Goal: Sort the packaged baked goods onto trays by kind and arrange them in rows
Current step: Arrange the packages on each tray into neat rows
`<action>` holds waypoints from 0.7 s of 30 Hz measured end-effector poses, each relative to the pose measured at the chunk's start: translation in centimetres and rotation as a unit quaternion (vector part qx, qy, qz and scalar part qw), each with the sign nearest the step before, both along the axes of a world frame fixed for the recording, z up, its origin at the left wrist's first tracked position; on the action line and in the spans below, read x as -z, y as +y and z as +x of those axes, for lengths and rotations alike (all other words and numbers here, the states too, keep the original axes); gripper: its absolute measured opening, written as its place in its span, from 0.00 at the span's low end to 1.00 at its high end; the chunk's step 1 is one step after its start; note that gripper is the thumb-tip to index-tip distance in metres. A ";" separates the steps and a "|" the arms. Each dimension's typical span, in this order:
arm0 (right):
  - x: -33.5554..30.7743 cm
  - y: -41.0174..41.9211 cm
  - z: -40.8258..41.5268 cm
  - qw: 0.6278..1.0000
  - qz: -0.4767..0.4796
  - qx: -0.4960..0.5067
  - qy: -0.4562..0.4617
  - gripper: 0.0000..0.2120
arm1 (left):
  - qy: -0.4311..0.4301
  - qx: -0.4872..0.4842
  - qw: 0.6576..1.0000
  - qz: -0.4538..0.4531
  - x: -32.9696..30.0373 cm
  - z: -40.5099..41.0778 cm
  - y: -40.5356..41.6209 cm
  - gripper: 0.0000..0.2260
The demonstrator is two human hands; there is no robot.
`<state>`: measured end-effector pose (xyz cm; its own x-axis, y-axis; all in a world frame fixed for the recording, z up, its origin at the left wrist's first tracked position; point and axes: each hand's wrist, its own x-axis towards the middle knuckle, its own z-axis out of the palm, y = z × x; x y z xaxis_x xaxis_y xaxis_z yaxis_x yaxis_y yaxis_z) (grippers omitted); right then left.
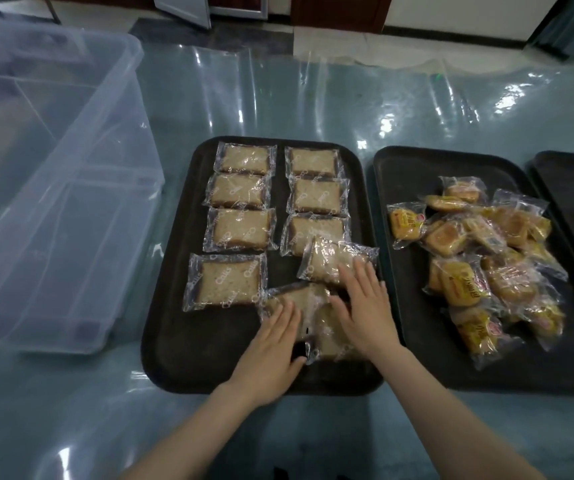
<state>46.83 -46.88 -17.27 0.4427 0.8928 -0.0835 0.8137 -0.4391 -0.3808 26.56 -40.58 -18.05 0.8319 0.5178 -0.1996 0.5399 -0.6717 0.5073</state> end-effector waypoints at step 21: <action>-3.9 -4.2 -0.3 0.981 0.177 0.078 0.004 0.16 | -0.095 0.003 0.995 -0.019 0.0 -4.6 0.3 0.26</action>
<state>46.51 -51.05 -13.34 0.5769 0.7879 0.2154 0.7434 -0.3971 -0.5383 21.92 -40.25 -18.01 0.8595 0.5079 -0.0575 0.4276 -0.6530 0.6251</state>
